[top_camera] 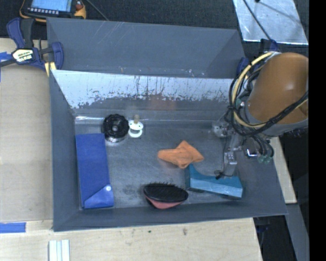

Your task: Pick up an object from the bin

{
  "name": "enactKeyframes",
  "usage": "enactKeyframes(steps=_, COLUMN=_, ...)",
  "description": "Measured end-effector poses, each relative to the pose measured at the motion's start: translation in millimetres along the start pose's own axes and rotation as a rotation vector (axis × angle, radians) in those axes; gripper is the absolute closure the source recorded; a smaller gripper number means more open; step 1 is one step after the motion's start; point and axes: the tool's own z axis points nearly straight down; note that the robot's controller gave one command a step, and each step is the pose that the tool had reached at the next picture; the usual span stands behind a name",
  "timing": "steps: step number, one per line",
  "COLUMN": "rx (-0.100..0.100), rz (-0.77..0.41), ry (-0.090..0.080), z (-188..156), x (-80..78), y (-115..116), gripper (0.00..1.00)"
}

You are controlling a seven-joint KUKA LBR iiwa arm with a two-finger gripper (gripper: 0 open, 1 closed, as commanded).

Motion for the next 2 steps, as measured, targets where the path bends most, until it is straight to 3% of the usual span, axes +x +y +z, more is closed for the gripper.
enactKeyframes(steps=1, rx=0.001, rz=-0.002, ry=-0.008, z=-5, x=-1.5, y=0, gripper=0.00)
enactKeyframes(steps=2, rx=0.003, rz=-0.034, ry=-0.016, z=37, x=-5.8, y=20, gripper=0.00)
